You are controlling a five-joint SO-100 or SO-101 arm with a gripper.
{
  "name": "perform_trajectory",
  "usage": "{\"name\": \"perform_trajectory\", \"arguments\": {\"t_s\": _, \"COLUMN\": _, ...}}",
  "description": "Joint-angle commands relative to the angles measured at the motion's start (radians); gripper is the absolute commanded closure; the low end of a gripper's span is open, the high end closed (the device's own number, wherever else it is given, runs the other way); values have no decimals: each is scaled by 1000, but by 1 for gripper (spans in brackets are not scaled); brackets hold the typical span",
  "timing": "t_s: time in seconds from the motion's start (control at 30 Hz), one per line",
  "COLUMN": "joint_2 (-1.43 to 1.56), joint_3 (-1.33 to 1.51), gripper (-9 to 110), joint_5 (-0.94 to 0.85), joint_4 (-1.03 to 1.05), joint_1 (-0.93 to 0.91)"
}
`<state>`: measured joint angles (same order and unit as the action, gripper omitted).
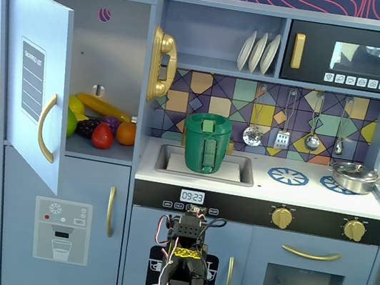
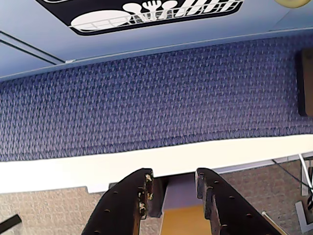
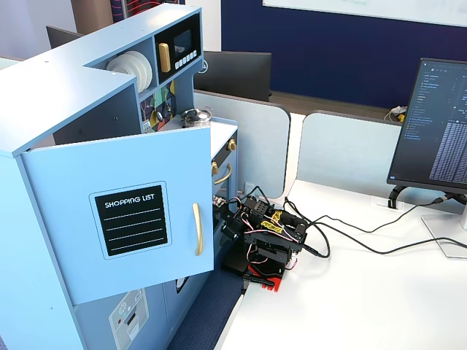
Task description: Close the left cabinet door
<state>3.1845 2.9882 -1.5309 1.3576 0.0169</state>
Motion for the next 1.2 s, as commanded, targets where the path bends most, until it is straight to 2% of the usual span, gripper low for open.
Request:
{"name": "perform_trajectory", "arguments": {"t_s": 0.0, "joint_2": -9, "joint_3": -2, "gripper": 101, "joint_5": 81, "joint_4": 127, "joint_1": 219}}
{"name": "perform_trajectory", "arguments": {"t_s": 0.2, "joint_2": -158, "joint_3": -140, "gripper": 102, "joint_5": 202, "joint_4": -218, "joint_1": 739}}
{"name": "perform_trajectory", "arguments": {"t_s": 0.37, "joint_2": -255, "joint_3": -265, "gripper": 102, "joint_5": -2, "joint_4": -483, "joint_1": 1106}}
{"name": "perform_trajectory", "arguments": {"t_s": 0.5, "joint_2": -330, "joint_3": -400, "gripper": 102, "joint_5": -118, "joint_4": -713, "joint_1": 1466}}
{"name": "perform_trajectory", "arguments": {"t_s": 0.6, "joint_2": -413, "joint_3": -451, "gripper": 102, "joint_5": -152, "joint_4": -936, "joint_1": 1640}}
{"name": "perform_trajectory", "arguments": {"t_s": 0.83, "joint_2": -600, "joint_3": -598, "gripper": 102, "joint_5": -199, "joint_4": -1154, "joint_1": 1812}}
{"name": "perform_trajectory", "arguments": {"t_s": 1.17, "joint_2": -1043, "joint_3": -996, "gripper": 102, "joint_5": -262, "joint_4": -1269, "joint_1": 1816}}
